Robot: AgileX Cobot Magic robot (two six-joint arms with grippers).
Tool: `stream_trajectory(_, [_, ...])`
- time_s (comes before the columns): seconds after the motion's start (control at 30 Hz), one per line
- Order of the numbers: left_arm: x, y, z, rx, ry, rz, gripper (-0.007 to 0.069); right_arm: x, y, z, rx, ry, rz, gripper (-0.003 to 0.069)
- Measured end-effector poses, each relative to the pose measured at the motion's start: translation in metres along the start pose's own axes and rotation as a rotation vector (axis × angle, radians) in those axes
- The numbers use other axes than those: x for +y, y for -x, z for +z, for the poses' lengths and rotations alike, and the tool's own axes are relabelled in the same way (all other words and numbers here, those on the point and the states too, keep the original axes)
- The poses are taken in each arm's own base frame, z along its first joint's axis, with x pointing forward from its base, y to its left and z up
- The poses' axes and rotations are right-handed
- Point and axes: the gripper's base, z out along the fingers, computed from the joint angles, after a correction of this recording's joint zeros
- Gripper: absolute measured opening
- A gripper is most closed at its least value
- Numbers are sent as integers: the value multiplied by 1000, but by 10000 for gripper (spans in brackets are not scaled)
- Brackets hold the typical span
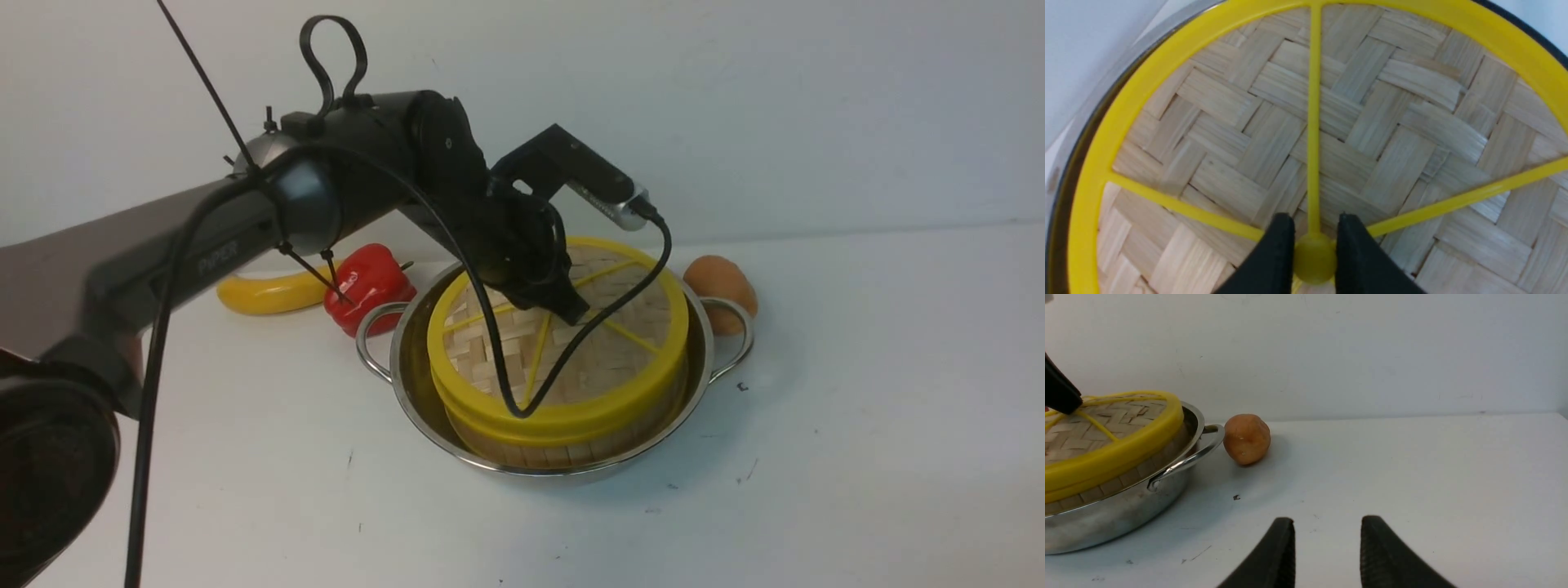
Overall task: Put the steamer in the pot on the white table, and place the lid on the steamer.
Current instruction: 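Place the yellow bamboo steamer lid onto the steamer in the pot with the left gripper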
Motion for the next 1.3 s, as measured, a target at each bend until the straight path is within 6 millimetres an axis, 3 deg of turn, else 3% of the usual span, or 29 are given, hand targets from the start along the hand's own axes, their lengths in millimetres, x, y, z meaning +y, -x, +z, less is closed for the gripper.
stream_trajectory(0.83, [11, -7, -5, 59, 47, -82, 115, 0, 0, 0, 0, 0, 0, 243])
stream_trajectory(0.97, [10, -8, -5, 67, 44, -69, 146, 0, 0, 0, -3, 0, 0, 243])
stream_trajectory(1.1, [13, -5, -9, 84, 40, -12, 410, 0, 0, 0, -3, 0, 0, 243])
stream_trajectory(1.13, [15, -1, -13, 69, 46, -7, 515, 0, 0, 0, -3, 0, 0, 243])
stream_trajectory(1.17, [16, 0, -14, 65, 47, -9, 515, 0, 0, 0, -3, 0, 0, 243])
stream_trajectory(1.2, [19, 7, -19, 32, 51, -20, 611, 0, 0, 0, -3, 0, 0, 243])
stream_trajectory(1.3, [21, 27, -43, -67, 57, -49, 672, 0, 0, 0, -3, 0, 0, 243])
